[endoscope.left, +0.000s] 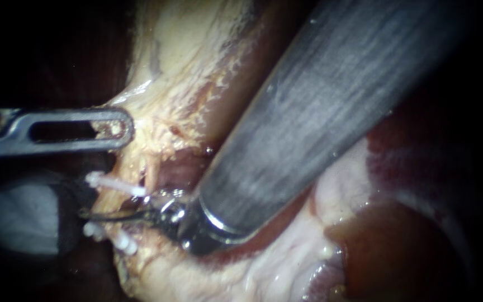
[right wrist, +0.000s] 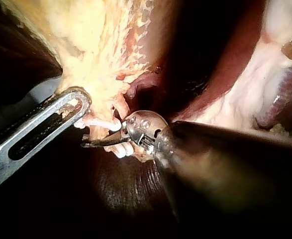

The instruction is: Go to the cutting position left tube

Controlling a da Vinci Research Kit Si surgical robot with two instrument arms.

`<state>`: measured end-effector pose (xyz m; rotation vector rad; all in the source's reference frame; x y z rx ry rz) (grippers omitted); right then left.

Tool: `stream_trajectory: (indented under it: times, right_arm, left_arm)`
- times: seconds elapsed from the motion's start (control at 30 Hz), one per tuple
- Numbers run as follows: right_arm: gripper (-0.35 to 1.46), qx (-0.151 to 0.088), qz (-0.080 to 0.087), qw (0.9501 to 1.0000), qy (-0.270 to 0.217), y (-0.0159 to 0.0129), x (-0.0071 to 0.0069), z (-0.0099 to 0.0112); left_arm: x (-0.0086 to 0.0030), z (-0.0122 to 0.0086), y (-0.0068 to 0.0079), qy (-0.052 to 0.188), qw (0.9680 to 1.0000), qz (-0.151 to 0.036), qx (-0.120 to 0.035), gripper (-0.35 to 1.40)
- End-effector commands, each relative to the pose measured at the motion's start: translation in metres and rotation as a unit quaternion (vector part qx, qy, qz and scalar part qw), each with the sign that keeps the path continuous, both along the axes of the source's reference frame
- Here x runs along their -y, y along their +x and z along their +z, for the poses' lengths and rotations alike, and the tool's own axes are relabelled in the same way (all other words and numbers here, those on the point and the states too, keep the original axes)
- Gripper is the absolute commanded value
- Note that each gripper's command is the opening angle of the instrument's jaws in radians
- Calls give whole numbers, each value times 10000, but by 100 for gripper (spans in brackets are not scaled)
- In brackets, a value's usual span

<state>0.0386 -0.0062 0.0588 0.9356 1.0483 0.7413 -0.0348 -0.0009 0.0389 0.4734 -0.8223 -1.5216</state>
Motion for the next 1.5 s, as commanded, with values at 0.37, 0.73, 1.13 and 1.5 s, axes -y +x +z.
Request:
stream_trajectory:
  times: [0.37, 0.73, 1.13, 1.5]
  right_arm:
    - [-35, 337, 379, 9987, 12, -3, -5, 0]
    - [-35, 511, 581, 9970, 16, -5, -9, 13]
    - [-35, 526, 783, 9955, -15, 2, -10, 20]
    - [-35, 534, 1055, 9929, -99, 5, -13, 27]
  left_arm:
    - [1, -1, -1, 2, 10000, -3, -3, -30]
    - [1, -1, -1, 1, 10000, -6, -5, -30]
    - [2, -3, -3, 1, 10000, -16, -11, -30]
    - [2, -3, -3, 1, 10000, -16, -12, -30]
